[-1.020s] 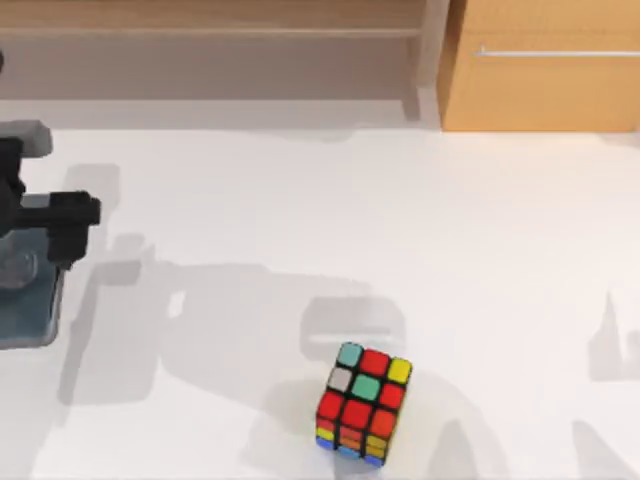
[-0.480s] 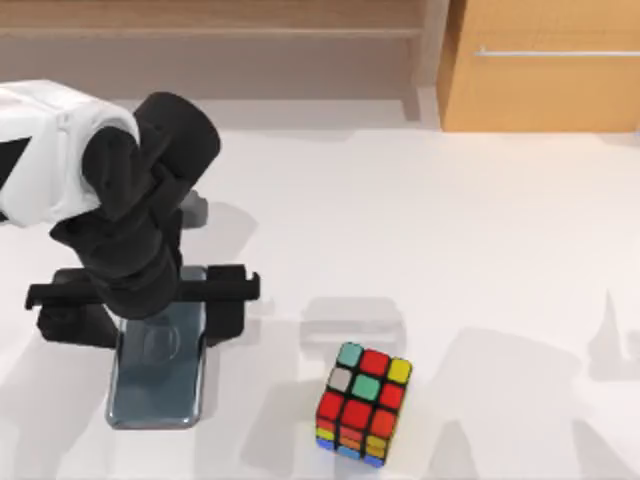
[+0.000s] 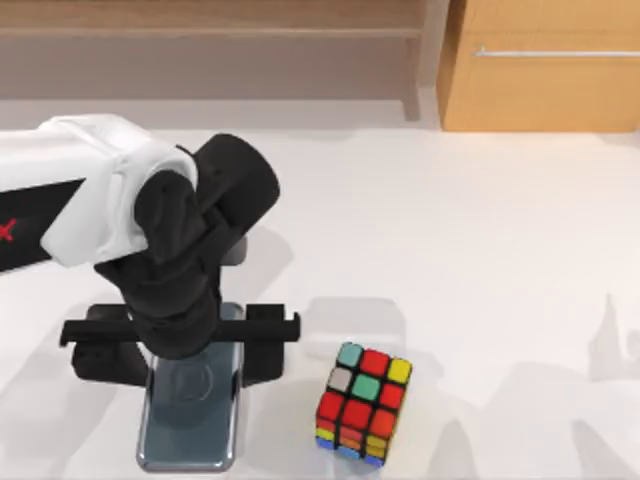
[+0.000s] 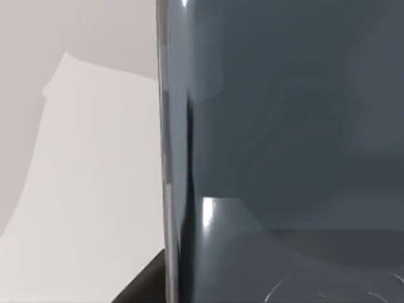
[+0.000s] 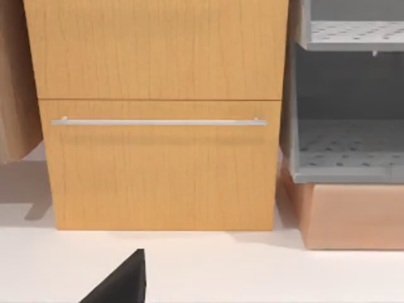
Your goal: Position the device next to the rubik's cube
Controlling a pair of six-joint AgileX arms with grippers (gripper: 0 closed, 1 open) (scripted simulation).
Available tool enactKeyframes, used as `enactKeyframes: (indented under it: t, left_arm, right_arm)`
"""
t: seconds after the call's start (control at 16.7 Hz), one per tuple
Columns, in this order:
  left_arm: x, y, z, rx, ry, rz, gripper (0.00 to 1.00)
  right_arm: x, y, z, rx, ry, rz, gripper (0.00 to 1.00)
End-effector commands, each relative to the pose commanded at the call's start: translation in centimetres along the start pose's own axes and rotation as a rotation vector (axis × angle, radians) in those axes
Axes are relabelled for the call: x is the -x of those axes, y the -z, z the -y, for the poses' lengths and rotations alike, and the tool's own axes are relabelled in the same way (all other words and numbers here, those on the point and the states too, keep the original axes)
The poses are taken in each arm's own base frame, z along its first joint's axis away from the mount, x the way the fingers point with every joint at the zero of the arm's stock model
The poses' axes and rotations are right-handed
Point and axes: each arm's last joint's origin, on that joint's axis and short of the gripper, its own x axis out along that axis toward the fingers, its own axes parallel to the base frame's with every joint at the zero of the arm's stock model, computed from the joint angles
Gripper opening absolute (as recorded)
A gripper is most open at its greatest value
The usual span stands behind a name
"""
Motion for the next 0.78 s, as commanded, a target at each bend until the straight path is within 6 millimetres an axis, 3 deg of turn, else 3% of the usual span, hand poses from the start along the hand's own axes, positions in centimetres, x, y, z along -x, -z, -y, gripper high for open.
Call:
enactKeyframes:
  t: [0.48, 0.78]
  left_arm:
    - [0.2, -0.3, 0.1, 0.001, 0.008, 0.011, 0.0]
    - [1.5, -0.9, 0.7, -0.004, 0.048, 0.066, 0.0]
  right_arm:
    - [0.0, 0.0, 0.0, 0.0, 0.0, 0.0, 1.0]
    - [0.0, 0.0, 0.0, 0.0, 0.0, 0.0, 1.0]
